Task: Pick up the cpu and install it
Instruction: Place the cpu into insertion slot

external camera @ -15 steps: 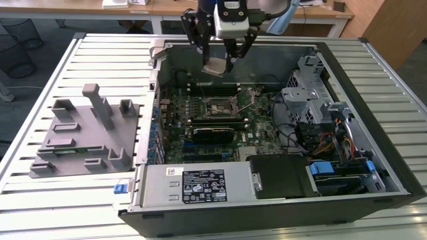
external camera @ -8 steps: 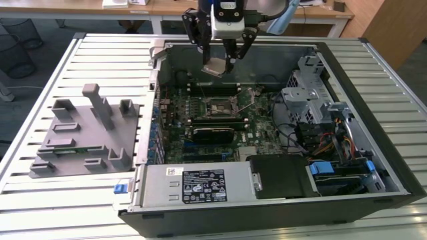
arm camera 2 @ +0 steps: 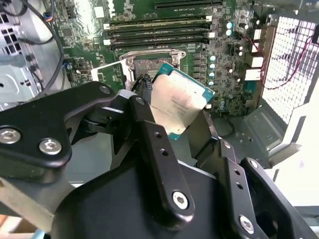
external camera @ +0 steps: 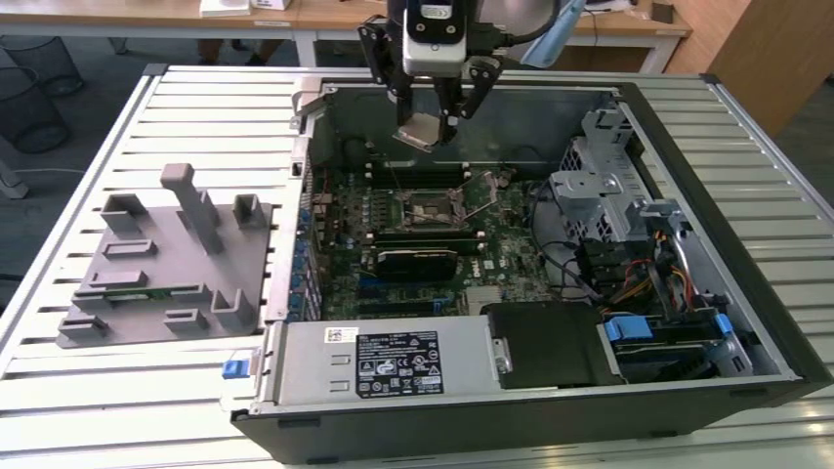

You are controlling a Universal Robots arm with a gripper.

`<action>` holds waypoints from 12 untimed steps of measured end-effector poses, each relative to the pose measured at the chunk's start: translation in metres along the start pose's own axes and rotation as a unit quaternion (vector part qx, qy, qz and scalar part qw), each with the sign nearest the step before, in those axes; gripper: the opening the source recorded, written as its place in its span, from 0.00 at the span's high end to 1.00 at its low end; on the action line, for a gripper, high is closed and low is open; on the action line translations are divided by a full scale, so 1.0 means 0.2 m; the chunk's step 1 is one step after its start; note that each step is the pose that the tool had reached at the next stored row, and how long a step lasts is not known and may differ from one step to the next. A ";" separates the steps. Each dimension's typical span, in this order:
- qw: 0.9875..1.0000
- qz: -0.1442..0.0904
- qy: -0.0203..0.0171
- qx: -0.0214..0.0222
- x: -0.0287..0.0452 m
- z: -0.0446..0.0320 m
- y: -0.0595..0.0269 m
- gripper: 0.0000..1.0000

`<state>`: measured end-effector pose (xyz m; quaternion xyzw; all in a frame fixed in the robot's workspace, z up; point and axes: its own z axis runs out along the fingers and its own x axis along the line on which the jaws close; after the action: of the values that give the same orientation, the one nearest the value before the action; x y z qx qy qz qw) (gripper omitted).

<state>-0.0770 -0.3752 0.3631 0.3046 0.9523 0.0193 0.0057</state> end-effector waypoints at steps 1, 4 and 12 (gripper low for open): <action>1.000 0.006 0.000 0.000 0.000 0.001 0.000 0.47; 1.000 0.029 -0.001 0.000 0.001 0.004 0.001 0.47; 0.997 0.080 -0.003 0.000 0.003 0.010 0.004 0.47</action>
<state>-0.0771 -0.3740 0.3611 0.3801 0.9247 0.0188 0.0073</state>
